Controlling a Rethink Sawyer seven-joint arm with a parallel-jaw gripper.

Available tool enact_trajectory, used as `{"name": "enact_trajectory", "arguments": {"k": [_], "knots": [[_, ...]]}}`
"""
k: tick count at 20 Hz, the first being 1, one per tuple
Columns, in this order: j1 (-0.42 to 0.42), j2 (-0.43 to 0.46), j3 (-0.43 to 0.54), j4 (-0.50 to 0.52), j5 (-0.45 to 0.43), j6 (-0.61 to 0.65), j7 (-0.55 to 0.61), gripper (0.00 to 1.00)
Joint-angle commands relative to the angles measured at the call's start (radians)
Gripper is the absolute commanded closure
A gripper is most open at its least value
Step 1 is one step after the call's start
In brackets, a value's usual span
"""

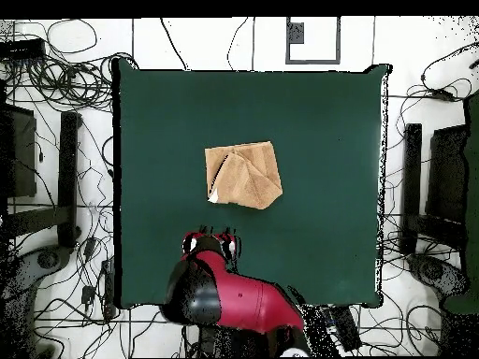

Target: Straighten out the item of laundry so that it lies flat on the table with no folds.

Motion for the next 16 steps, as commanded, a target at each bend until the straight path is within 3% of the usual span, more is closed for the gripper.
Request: {"name": "enact_trajectory", "arguments": {"k": [1, 6, 10, 12, 16], "knots": [[0.007, -0.138, 0.009, 0.097, 0.04, 0.201, 0.199, 0.0], [-0.049, -0.14, 0.04, 0.133, 0.02, 0.149, 0.197, 0.0], [-0.041, -0.195, 0.016, 0.064, 0.037, 0.25, 0.173, 0.0], [-0.039, -0.175, 0.008, -0.007, 0.031, 0.275, 0.152, 0.0], [-0.043, -0.102, 0.017, -0.028, 0.017, 0.18, 0.16, 0.0]]}}
